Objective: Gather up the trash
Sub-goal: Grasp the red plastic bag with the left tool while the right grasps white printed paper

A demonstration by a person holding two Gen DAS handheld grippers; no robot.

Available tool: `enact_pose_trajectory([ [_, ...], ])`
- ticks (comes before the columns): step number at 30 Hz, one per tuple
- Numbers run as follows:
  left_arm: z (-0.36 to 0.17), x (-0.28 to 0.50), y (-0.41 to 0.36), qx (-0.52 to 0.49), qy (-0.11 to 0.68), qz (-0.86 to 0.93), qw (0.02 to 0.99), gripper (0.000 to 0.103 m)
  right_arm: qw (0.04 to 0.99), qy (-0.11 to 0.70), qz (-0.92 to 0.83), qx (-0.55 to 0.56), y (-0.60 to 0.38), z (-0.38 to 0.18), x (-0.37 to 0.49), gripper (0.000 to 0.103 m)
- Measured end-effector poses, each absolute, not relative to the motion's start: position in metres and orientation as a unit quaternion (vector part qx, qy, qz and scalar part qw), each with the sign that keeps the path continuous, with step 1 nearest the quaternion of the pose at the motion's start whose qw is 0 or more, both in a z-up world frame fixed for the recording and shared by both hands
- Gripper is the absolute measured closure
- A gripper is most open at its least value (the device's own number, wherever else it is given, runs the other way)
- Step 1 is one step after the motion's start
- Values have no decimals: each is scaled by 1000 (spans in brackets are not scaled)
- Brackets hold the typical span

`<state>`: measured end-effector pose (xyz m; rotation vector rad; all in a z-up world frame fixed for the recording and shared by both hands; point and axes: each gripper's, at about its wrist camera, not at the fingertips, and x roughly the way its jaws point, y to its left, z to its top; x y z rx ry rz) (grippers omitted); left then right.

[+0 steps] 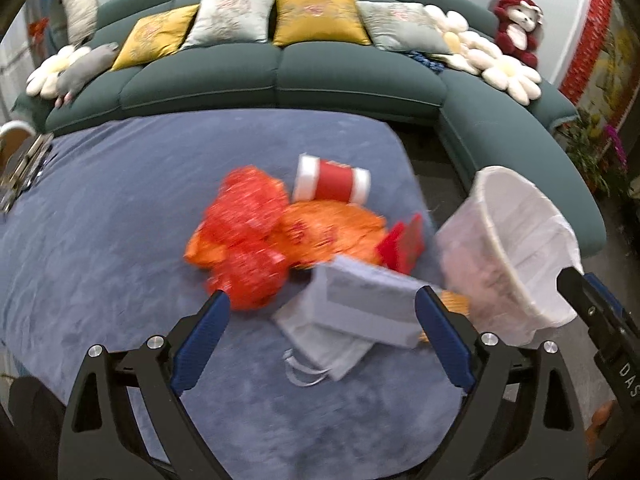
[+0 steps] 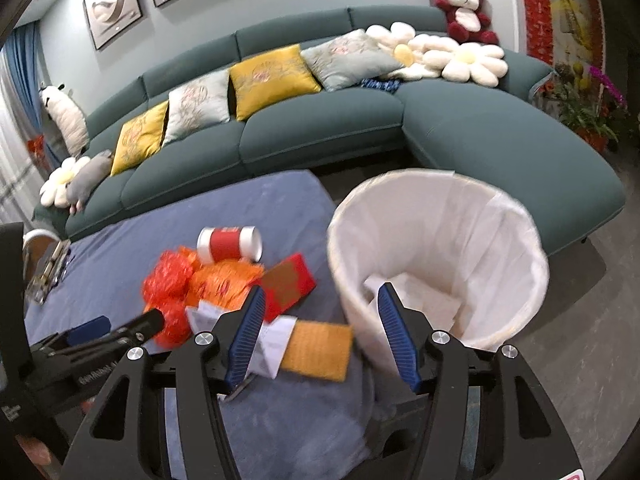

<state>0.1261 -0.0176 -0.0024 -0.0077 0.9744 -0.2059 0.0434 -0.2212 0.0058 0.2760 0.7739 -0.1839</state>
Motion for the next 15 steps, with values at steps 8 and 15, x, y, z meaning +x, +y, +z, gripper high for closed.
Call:
enact_pose_trajectory([
  [8,-20,122,18,-18,482,-75,873,14,902,409,-67,123,-189,-23,47,46],
  [15,-40,131,34,-24,495,-60,867,14,893,433,-44,112,-168,-46,60,46],
])
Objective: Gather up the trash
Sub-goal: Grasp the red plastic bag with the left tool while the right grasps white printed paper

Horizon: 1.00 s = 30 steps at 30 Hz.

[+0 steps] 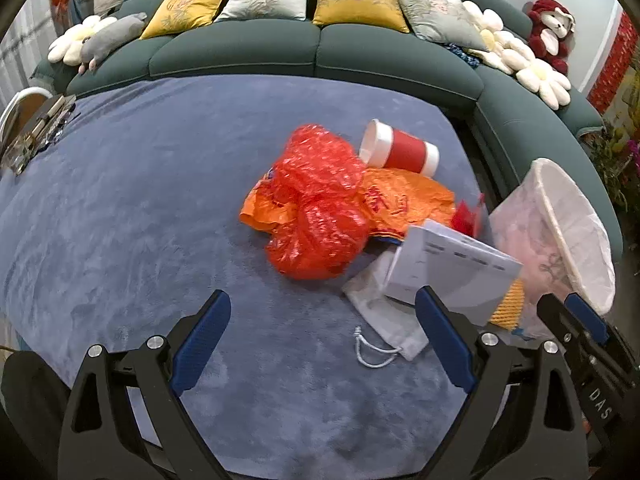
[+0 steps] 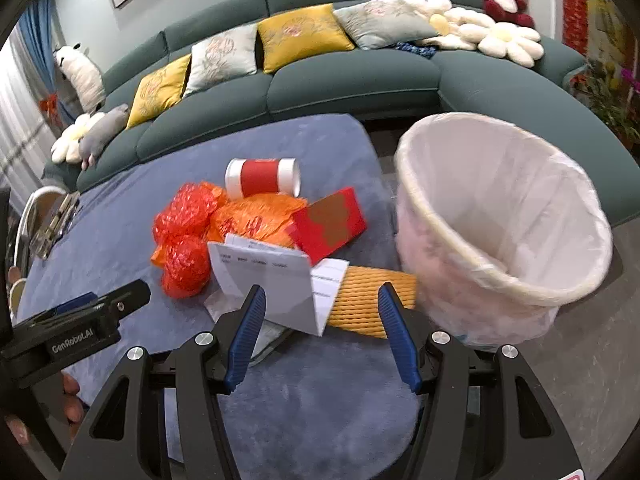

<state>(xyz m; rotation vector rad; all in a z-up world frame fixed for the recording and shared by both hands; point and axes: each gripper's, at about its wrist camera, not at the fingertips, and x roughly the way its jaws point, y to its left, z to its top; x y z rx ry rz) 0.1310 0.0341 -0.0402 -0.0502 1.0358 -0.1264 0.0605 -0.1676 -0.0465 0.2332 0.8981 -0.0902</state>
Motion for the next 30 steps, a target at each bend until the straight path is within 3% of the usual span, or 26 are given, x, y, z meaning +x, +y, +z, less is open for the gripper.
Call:
enact_pose_trajectory([
  [19,-91,224,35,-47,535,-64,841,16,878,464,11,118,-154,-96,119,46],
  [22,-95,229,31,-56,540,-71,837,30,874,468,25,124,-150,-101,121,49],
  [24,-96,229,28,-54,544,-76,834,43,873,471,33,119,-146,-102,121,61],
  [28,-92,221,25,-47,540,-85,836,60,872,472,53,113,-136,-102,120,74],
  [30,-88,216,27,-41,535,-86,839,67,872,471,69,117,-132,-99,118,88],
])
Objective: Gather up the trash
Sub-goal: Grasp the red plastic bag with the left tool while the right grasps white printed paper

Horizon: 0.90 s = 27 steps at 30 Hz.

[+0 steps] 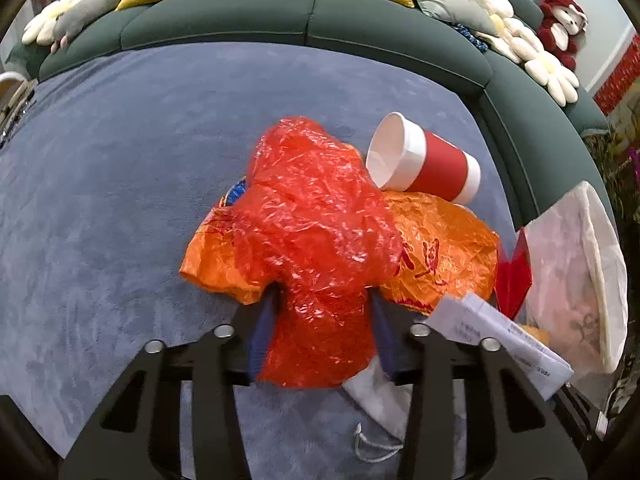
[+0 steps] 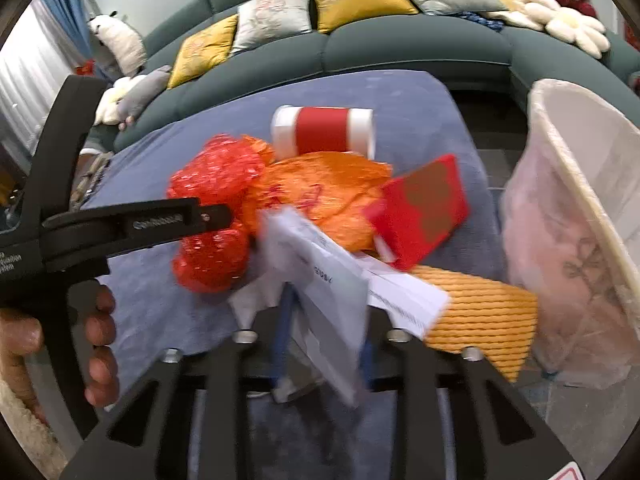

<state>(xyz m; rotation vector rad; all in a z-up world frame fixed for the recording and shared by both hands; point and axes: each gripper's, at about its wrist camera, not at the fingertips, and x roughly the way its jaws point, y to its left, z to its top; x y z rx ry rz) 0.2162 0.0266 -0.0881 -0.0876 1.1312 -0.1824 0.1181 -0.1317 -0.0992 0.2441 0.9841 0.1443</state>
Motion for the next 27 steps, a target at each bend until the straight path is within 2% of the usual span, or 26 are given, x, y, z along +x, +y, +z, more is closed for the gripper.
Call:
enact_pose_trajectory([
  [3,-77,206,34,-42,523,-85,847,69,875,462,85,117,-123,-92,115,100],
  [15,-12,168,59,-65,476,-80,874,71,903,394,98,141,-118,-28,96,101],
  [27,35,140,-10,-20,442,-138,886,71,926,344,43,150,-168,20,66,101],
])
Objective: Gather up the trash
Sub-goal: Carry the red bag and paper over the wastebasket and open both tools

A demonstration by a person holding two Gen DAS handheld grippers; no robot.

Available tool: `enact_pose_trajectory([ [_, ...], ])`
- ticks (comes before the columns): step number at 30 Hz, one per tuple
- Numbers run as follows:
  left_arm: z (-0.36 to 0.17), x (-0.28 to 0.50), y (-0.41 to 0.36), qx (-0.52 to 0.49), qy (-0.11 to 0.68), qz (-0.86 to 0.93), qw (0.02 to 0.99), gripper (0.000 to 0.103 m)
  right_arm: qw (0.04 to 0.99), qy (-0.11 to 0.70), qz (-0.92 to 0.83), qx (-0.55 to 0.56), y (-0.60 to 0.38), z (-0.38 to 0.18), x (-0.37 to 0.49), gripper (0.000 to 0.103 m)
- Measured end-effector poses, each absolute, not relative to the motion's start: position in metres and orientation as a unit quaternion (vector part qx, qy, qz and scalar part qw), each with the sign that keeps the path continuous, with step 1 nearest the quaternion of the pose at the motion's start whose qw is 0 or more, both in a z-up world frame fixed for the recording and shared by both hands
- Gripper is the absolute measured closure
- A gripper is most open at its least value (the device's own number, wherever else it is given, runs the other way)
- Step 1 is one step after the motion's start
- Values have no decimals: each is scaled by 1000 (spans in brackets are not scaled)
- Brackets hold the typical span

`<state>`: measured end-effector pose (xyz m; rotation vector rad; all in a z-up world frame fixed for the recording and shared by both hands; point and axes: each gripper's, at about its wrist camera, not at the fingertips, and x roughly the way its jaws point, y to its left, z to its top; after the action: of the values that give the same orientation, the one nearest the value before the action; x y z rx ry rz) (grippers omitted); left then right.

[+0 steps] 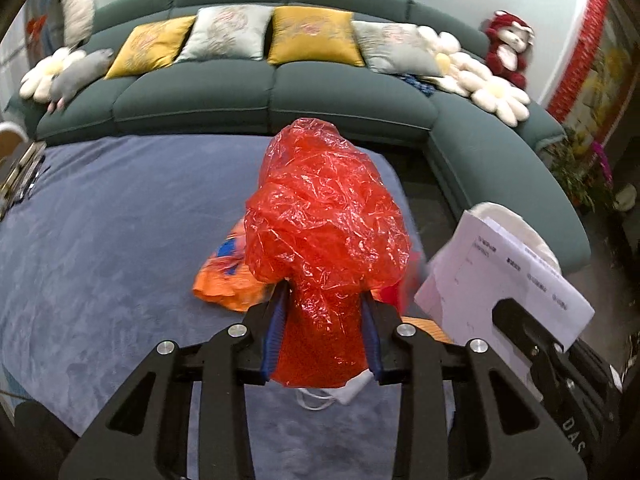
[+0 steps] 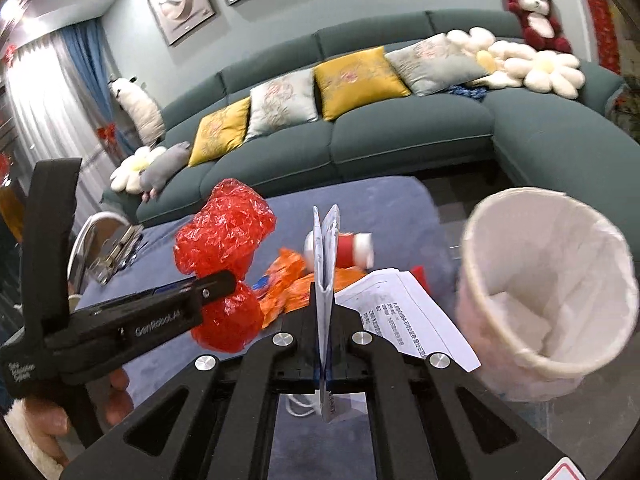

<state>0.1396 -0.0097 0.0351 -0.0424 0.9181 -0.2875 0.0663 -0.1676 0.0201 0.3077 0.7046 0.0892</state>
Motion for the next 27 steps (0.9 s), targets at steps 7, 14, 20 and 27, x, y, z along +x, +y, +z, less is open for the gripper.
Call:
enact_pose_trajectory([
  [7,43,128,-72,11,438,-184,880,71,930,327,-14,167,-223,29,42,101],
  [14,41,119,-138,42,438,-236,866,71,932,306,-78,176,-281,37,16,101],
  [20,32,116,-193,66,444,-281,848,71,927,299,-123,188,-328,36,1,101],
  [27,20,124,-239,70,462,-309,828,67,920,298,-153,202,-363,29,-4,101],
])
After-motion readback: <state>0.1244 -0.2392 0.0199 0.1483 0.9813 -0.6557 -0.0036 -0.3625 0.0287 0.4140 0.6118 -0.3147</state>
